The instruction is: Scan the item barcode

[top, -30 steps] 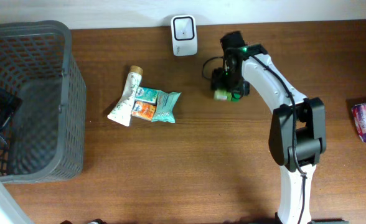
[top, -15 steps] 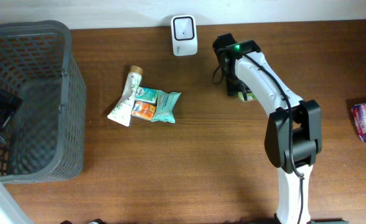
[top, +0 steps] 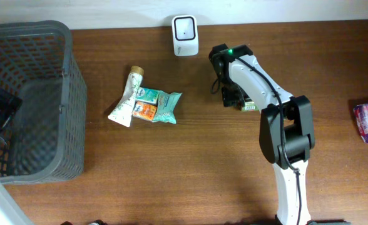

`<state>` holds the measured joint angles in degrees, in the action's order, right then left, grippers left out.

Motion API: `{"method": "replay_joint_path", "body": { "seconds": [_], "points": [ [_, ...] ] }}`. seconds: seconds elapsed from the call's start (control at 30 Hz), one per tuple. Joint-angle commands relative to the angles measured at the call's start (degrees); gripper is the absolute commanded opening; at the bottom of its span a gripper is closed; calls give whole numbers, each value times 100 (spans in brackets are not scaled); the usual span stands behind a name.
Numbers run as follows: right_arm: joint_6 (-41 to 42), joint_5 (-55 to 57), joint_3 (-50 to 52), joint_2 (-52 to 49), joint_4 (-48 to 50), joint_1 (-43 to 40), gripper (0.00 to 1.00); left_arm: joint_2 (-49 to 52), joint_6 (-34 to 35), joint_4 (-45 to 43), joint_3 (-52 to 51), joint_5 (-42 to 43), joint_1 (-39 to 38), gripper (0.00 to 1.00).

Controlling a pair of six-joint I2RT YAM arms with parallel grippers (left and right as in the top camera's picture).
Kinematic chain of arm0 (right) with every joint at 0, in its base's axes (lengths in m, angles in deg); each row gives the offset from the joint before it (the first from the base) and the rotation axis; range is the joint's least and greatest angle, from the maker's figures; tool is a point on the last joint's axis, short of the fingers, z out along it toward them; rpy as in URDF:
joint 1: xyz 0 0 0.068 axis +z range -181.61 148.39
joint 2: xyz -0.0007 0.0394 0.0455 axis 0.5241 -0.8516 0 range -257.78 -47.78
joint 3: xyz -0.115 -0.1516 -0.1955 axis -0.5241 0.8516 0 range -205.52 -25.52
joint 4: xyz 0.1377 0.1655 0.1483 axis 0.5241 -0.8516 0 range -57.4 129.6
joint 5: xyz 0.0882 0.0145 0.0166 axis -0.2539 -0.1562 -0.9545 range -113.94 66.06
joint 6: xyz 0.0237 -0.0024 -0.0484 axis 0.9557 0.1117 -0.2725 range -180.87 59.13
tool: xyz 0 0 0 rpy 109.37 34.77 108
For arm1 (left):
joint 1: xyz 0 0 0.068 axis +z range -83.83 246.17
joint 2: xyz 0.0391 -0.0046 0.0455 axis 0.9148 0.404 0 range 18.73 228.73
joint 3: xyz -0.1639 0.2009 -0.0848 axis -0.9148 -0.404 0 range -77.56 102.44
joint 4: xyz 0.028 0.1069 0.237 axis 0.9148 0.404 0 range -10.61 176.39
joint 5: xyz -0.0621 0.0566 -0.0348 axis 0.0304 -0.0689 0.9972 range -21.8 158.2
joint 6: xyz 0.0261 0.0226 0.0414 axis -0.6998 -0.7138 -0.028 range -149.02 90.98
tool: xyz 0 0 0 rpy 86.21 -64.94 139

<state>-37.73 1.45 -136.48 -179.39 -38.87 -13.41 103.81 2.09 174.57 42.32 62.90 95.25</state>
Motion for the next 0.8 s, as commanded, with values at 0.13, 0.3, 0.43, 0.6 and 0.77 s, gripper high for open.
{"method": "replay_joint_path", "body": {
  "seconds": [0.13, 0.3, 0.43, 0.6, 0.77],
  "points": [
    [-1897, -3353, -1493, 31, -1086, -1464, 99, 0, 15, 9, 11, -2, 33, 99],
    [-2100, -3552, -323, 28, -409, -1665, 99, 0, 15, 7, 11, -2, 33, 99],
    [-2100, -3554, -321, 28, -330, -1663, 99, 0, 15, 9, 11, -2, 33, 99],
    [-2103, -3526, -295, 7, -22, -1556, 100, 0, 15, 9, 11, -2, 33, 99],
    [-2074, -3329, -271, 4, 31, -1397, 90, 0, 15, 9, 11, -2, 33, 99]
  ]
}}
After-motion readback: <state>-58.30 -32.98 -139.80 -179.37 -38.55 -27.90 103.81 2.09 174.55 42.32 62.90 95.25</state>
